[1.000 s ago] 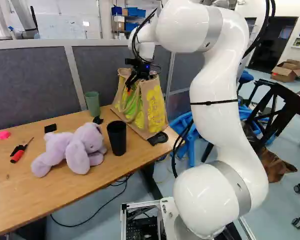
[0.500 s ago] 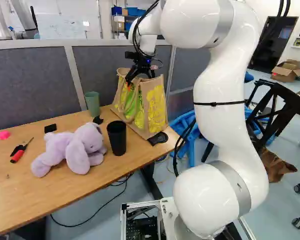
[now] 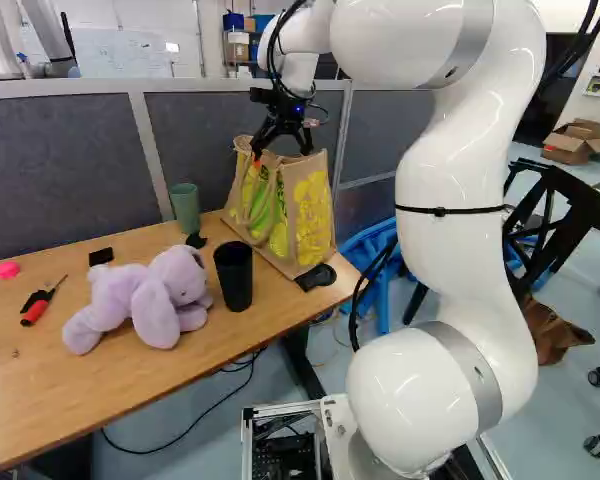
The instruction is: Pick up the bag on the ground and place it on the table
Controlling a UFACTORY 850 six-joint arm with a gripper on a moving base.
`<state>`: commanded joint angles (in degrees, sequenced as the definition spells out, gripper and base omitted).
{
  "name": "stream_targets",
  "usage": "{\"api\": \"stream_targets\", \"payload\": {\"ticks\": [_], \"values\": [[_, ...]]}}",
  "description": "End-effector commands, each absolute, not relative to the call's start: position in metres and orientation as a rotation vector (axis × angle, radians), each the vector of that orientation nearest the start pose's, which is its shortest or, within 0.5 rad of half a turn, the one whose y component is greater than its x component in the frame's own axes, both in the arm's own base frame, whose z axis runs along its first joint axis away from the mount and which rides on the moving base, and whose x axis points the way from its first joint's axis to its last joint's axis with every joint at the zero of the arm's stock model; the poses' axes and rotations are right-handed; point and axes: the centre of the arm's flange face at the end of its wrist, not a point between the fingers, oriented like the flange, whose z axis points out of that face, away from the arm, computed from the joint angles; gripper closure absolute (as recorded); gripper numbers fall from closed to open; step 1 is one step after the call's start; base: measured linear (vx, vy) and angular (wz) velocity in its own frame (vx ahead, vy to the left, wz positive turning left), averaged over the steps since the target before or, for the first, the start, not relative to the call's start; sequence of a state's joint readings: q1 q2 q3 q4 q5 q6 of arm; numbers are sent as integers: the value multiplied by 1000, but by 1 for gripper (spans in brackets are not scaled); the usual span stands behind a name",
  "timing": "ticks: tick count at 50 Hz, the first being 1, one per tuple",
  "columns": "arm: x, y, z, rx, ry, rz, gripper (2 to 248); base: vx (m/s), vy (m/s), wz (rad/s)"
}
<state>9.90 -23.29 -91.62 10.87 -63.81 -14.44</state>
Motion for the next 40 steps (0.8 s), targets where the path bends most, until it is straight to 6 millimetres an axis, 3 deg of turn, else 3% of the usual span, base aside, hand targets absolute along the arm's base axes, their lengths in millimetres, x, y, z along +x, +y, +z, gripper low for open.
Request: {"api": "stream_targets", "payload": {"ticks": [40], "values": [[578, 116, 676, -2912, -525, -281, 3, 0, 0, 0]]}}
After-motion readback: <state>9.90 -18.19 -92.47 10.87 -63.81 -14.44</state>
